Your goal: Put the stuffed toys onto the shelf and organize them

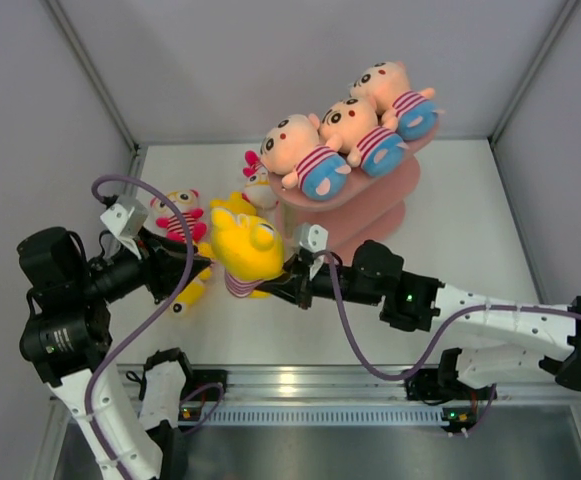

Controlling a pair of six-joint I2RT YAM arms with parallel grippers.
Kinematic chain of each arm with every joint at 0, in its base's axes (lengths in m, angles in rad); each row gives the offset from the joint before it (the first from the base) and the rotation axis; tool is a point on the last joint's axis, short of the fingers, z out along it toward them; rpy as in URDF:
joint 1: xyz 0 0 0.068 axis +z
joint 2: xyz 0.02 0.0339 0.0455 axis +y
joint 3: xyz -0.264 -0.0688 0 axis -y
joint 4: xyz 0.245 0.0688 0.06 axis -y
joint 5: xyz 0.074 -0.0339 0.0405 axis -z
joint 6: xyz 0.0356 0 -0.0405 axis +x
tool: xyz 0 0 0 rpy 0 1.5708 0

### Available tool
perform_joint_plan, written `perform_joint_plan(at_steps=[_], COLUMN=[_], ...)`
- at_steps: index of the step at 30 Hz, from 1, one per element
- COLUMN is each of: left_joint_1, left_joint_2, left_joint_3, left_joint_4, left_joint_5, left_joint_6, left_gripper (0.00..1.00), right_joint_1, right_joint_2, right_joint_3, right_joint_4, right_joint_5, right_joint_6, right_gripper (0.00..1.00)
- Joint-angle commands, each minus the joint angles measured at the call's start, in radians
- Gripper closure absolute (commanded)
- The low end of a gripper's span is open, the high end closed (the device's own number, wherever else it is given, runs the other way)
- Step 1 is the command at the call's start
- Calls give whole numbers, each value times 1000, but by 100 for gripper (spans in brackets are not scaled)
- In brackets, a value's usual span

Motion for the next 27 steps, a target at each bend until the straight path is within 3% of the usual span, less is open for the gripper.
perform_joint_plan(at_steps=[1, 4, 8, 12, 21, 27], left_joint_1=[4, 4, 2, 2, 4, 4], left_joint_2=[-17, -24, -24, -13, -4, 5], left_joint_3=[-39, -75, -98, -102, -107, -107], left_joint_4=[28, 28, 28, 27, 27, 28], left_joint_5=[-293, -383, -432, -419, -416, -400], left_joint_6=[77, 97, 110, 110, 114, 114], left_gripper=[47, 37, 33, 31, 30, 30], right_joint_1=[6, 29, 63, 69, 69, 66], right_joint_2=[-53, -58, -83, -101, -129, -26], right_joint_3=[79, 111, 121, 135, 174, 228], right_joint_4=[-315, -495, -774, -937, -1207, -1336], right_joint_5=[140, 301, 480, 610, 977, 1271], right_joint_6=[-18, -21, 6, 40, 95, 78], right_gripper=[100, 100, 100, 100, 100, 100])
